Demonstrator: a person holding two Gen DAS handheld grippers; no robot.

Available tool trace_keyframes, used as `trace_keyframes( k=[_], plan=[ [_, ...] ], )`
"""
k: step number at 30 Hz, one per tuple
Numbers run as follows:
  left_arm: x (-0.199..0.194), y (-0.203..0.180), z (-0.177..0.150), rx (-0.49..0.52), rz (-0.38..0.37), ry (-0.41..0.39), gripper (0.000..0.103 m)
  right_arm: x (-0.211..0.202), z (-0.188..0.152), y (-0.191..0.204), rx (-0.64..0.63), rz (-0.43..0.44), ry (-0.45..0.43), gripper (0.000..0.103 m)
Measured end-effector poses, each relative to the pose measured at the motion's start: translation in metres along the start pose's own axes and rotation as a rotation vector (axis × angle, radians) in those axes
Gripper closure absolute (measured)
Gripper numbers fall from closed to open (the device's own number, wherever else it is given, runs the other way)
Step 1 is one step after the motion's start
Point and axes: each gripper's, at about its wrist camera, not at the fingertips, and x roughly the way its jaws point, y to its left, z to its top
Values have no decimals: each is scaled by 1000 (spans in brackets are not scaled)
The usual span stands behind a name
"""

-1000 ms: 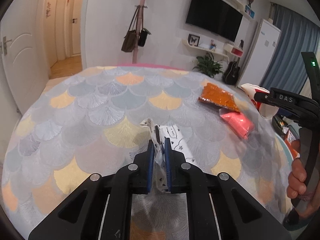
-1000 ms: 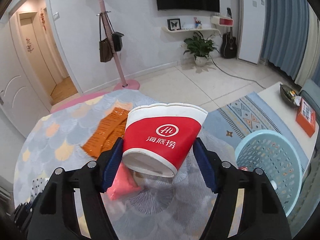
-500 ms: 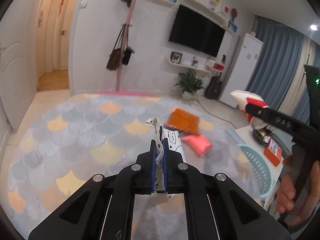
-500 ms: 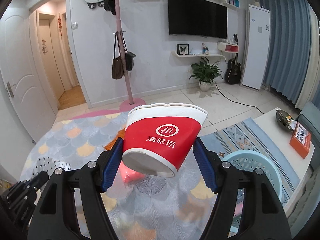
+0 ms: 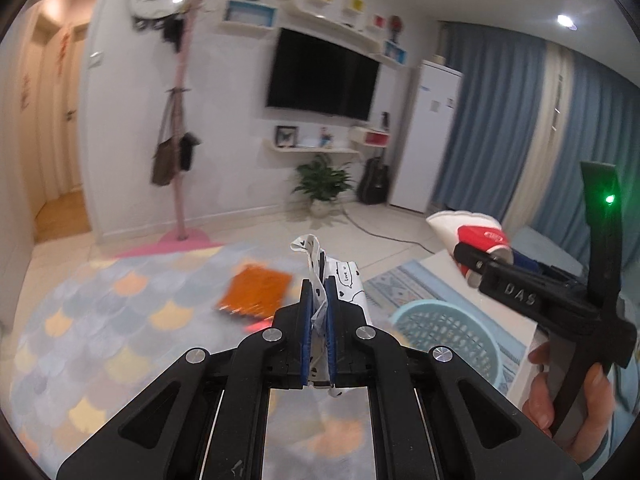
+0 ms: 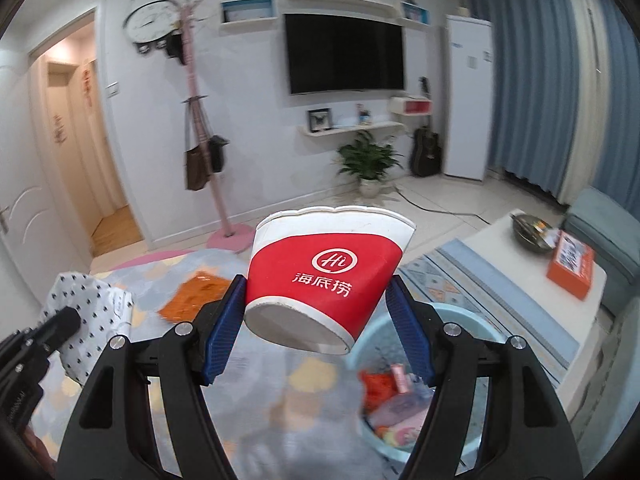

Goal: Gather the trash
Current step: 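Carry the wrapper and red cup over the basket and release both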

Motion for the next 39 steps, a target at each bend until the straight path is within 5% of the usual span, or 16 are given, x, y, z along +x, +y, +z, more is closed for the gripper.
trace_keyframes(
  k=[11, 19, 25, 27, 29, 32, 39],
  plan=[
    [88, -80, 2, 102, -136, 113, 99, 52, -36, -110, 194, -131, 188, 36],
    [160, -109, -25, 119, -238, 303, 99, 81, -70, -154, 294, -155, 310, 36],
    [185, -125, -28, 114, -265, 343, 98, 82, -79, -172, 331, -165, 330, 36],
    [188, -130, -27, 117, -266, 335, 85, 81, -81, -174, 336, -167, 333, 36],
    [189, -134, -27, 124, -254, 326, 62, 77, -82, -176, 334, -170, 332, 36],
    [187, -137, -29, 142, -263, 331, 50, 72, -80, -174, 319, -175, 320, 36],
    [177, -126, -34, 117, -266, 337, 42, 58, -75, -152, 253, -169, 283, 36]
  ],
)
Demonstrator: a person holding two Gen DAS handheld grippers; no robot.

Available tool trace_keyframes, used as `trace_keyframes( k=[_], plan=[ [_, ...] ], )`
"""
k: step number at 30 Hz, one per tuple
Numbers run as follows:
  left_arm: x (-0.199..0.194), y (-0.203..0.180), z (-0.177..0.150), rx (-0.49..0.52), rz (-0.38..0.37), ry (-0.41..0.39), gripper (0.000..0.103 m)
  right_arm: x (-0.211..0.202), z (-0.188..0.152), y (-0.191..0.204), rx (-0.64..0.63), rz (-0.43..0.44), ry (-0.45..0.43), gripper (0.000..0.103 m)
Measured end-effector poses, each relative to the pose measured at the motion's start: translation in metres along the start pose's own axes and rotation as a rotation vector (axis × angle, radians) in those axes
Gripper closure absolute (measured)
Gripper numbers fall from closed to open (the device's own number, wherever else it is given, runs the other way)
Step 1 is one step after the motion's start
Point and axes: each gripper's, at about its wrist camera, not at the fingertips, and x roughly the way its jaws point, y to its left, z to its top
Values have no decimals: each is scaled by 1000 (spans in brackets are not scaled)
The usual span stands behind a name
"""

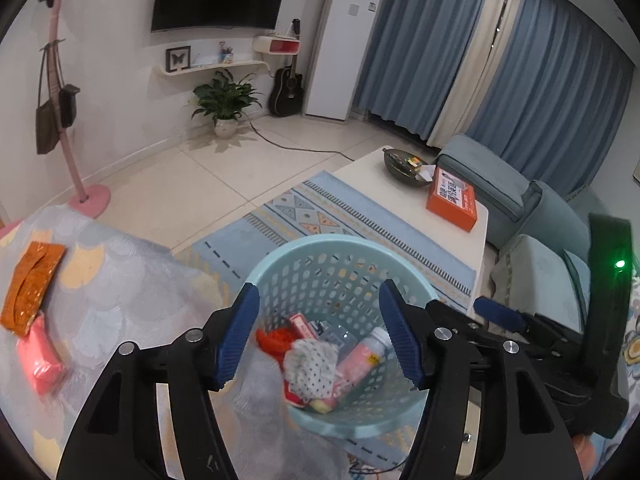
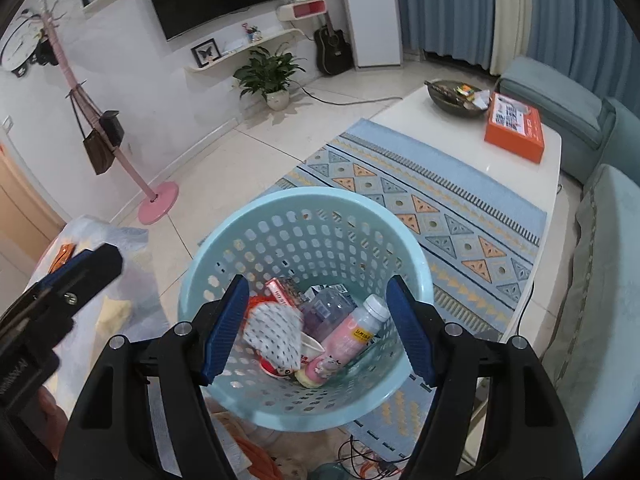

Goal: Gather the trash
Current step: 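Carry the wrapper and red cup over the basket and release both, then grasp the orange snack bag with the right tool while the left tool grasps the pink packet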

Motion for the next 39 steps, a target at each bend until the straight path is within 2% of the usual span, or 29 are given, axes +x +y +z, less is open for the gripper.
trace_keyframes(
  k=[8, 11, 21, 27, 31, 36, 39],
  plan=[
    [-34, 24, -14, -45, 15, -34, 42, -38, -2, 38, -95, 21, -94, 35],
    [-47, 37, -24, -58, 45, -39, 42, -52, -3, 53, -130, 23, -132, 31],
    [-96, 94, -49, -181, 111, -78, 42, -84, -11, 107, -235, 77, -203, 26],
    [-125, 130, -70, -238, 173, -88, 42, -86, -17, 139, -272, 158, -185, 24],
    [-145, 158, -81, -298, 218, -109, 35, -80, -15, 164, -291, 253, -145, 22],
    [-164, 194, -94, -373, 263, -126, 34, -63, -8, 205, -330, 335, -108, 22],
    [-170, 214, -101, -406, 289, -128, 34, -45, -4, 231, -342, 383, -55, 22]
  ],
)
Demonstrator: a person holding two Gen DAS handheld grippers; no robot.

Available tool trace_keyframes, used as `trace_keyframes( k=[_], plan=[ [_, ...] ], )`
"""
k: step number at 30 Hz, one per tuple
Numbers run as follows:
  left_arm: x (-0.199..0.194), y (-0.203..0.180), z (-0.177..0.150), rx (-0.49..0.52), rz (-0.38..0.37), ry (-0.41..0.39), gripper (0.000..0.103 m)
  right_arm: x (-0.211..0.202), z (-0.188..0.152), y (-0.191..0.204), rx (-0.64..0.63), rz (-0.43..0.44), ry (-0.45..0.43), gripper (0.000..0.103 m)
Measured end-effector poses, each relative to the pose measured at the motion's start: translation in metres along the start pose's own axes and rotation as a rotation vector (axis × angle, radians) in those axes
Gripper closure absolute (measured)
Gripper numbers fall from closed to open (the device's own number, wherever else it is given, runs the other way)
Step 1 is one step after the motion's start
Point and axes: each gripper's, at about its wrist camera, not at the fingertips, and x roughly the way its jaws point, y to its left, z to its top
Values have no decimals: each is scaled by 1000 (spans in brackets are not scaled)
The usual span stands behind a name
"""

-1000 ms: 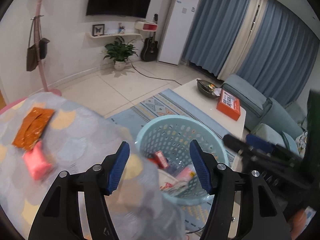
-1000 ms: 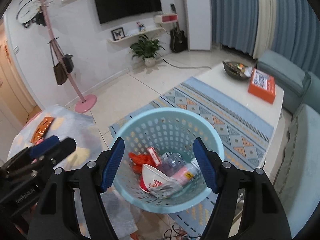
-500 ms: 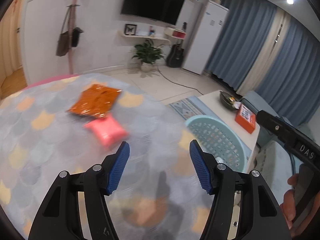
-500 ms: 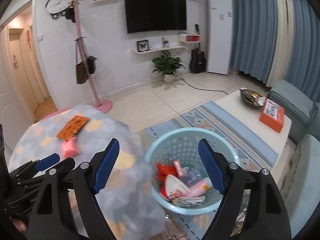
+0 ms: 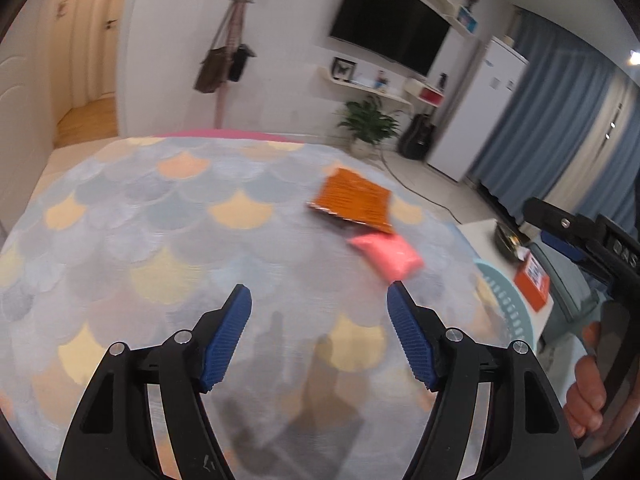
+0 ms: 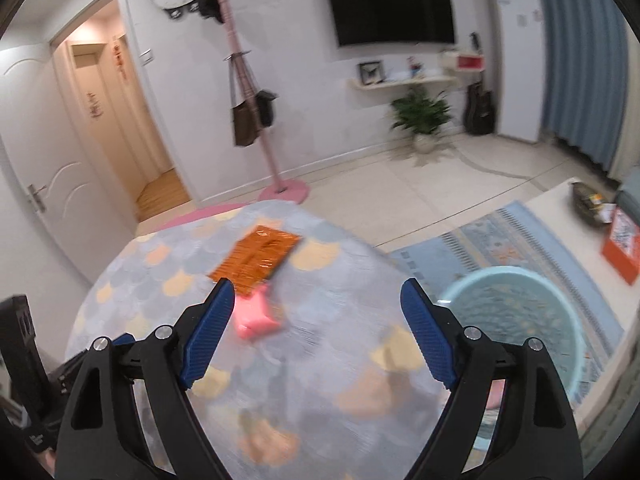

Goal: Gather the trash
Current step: 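Grasp the orange snack bag with the right tool while the left tool grasps the pink packet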

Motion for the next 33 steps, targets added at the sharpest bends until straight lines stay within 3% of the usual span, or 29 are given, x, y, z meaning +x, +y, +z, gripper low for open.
trace_keyframes(
  k=[11, 17, 24, 25, 27, 29, 33],
  plan=[
    [12, 27, 5, -51, 33, 1, 34, 119, 14, 42, -8, 67, 203, 22],
    [24, 33, 3, -46, 73, 3, 34, 143, 12, 52, -8, 83, 246, 22],
    [30, 37, -1, -59, 64, 25, 34, 159, 15, 61, -57, 62, 266, 23],
    [30, 37, -2, -56, 66, 23, 34, 159, 15, 63, -68, 50, 266, 25],
    [32, 36, -2, -52, 66, 31, 34, 161, 16, 66, -107, 9, 258, 43],
    [31, 33, -3, -39, 71, 33, 34, 160, 15, 65, -118, 9, 251, 54],
    [30, 25, 4, -39, 30, 48, 34, 154, 16, 46, -37, 106, 267, 76]
  ],
)
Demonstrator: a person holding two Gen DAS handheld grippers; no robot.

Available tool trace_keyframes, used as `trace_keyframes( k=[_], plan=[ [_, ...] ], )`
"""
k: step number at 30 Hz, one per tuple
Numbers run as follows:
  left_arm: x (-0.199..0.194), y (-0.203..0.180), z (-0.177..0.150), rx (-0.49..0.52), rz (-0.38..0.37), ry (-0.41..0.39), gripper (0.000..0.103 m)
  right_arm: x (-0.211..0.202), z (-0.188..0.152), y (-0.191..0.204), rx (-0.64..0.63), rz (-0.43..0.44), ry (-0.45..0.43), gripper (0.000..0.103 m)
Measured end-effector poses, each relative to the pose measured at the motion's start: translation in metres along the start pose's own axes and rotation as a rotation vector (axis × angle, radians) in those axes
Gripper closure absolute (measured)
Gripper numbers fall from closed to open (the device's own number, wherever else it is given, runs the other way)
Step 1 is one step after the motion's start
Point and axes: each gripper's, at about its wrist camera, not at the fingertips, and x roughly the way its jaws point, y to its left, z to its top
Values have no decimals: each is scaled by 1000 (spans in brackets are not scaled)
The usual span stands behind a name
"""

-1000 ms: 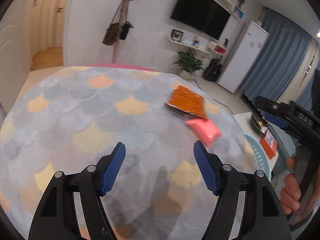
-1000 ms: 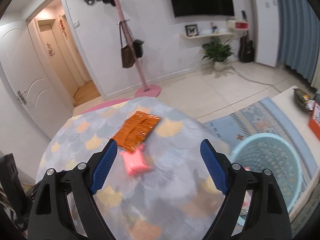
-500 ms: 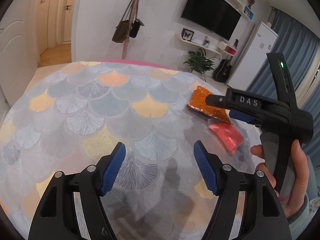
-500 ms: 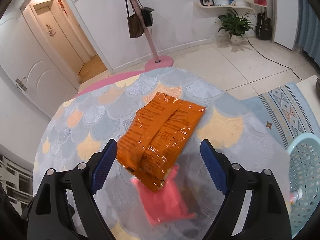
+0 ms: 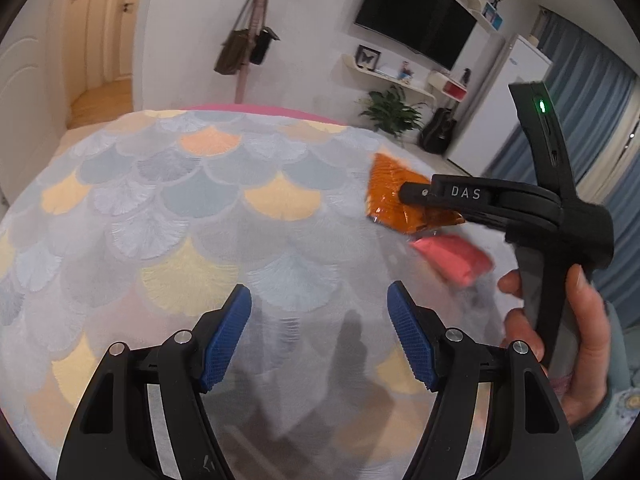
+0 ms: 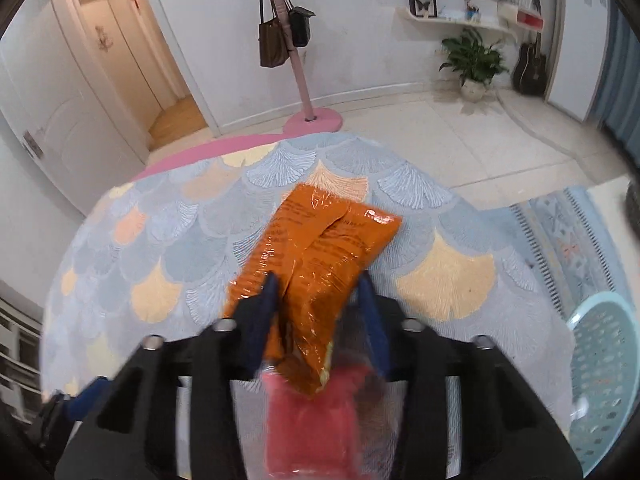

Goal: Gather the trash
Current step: 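Grasp the orange snack bag with the right tool while the left tool grasps the pink packet, then carry the orange bag and pink packet over the basket and release both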

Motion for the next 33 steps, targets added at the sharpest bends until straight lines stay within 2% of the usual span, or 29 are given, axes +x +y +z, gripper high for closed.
trace_keyframes(
  k=[3, 6, 12, 15, 18, 23, 24, 27, 29, 31, 33],
  plan=[
    [-1, -13, 10, 33, -21, 5, 34, -15, -2, -14, 27, 30, -23, 83],
    [6, -35, 16, 89, -25, 6, 28, -37, -6, -29, 39, 32, -68, 83],
    [42, -77, 17, 194, -73, 73, 28, -69, -25, -62, 72, 4, -123, 85],
    [59, -92, 16, 282, -41, 86, 28, -81, -35, -81, 101, -9, -141, 85],
    [68, -96, 17, 298, -25, 104, 28, -88, -43, -97, 135, -6, -145, 85],
    [71, -101, 21, 300, -53, 103, 30, -100, -55, -112, 169, -5, -162, 85],
    [72, -103, 21, 306, -49, 102, 30, -101, -56, -113, 171, -4, -163, 85],
    [72, -114, 15, 348, -35, 99, 43, -106, -59, -116, 174, -4, -171, 85],
    [68, -118, 9, 381, -17, 95, 55, -111, -62, -119, 180, 4, -179, 85],
    [65, -119, 5, 390, -13, 90, 58, -116, -66, -120, 189, 15, -185, 85],
    [62, -117, 4, 372, -42, 90, 60, -122, -71, -121, 186, 25, -196, 85]
  ],
)
